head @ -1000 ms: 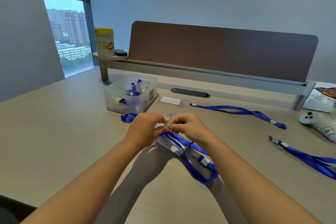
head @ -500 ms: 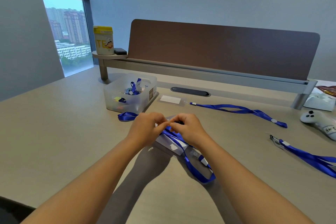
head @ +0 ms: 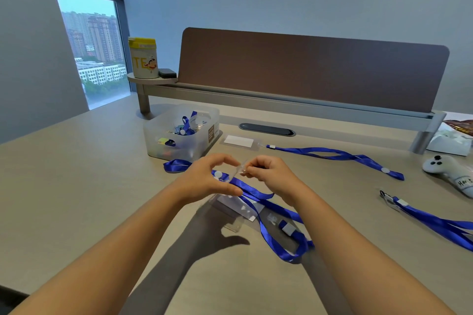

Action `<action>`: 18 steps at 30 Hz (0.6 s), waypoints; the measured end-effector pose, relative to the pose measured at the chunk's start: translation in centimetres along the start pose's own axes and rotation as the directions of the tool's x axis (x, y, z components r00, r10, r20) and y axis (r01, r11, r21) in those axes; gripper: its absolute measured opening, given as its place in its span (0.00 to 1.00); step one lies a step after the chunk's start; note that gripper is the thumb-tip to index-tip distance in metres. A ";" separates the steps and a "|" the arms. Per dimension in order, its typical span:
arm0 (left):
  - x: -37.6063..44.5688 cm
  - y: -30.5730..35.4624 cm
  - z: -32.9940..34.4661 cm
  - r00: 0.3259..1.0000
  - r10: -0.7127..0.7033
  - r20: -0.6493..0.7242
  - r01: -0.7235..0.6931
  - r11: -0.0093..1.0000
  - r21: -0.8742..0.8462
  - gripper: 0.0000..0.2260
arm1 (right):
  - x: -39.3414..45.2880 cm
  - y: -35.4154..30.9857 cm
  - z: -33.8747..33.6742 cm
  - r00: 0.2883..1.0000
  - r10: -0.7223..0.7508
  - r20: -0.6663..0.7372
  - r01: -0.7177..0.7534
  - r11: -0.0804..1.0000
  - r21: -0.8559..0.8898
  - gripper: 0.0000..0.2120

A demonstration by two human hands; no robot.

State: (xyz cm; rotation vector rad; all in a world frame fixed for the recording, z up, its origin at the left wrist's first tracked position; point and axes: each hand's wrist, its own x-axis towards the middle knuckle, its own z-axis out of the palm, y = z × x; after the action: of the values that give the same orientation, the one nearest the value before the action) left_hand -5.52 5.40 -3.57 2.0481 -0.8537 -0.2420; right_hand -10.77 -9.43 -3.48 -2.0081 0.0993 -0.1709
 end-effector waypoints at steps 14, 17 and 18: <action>0.8 -1.1 0.9 0.998 -0.024 0.060 0.015 0.990 0.138 0.39 | -0.2 0.2 -1.0 0.991 0.086 0.105 -0.088 0.996 0.010 0.10; 0.8 -1.4 0.6 1.000 0.015 0.002 -0.015 0.918 0.395 0.41 | -0.3 0.1 -1.1 0.994 0.095 0.048 -0.091 0.992 -0.088 0.07; 0.8 -1.5 0.5 0.999 0.034 -0.001 -0.029 0.872 0.489 0.41 | -0.1 0.0 -1.1 0.995 0.092 0.033 -0.086 0.986 -0.141 0.08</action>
State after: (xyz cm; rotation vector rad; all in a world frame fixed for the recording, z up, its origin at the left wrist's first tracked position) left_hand -4.43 5.10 -4.92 2.4988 -1.0191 0.0109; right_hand -11.09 -10.39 -3.03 -2.1408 0.1804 -0.0692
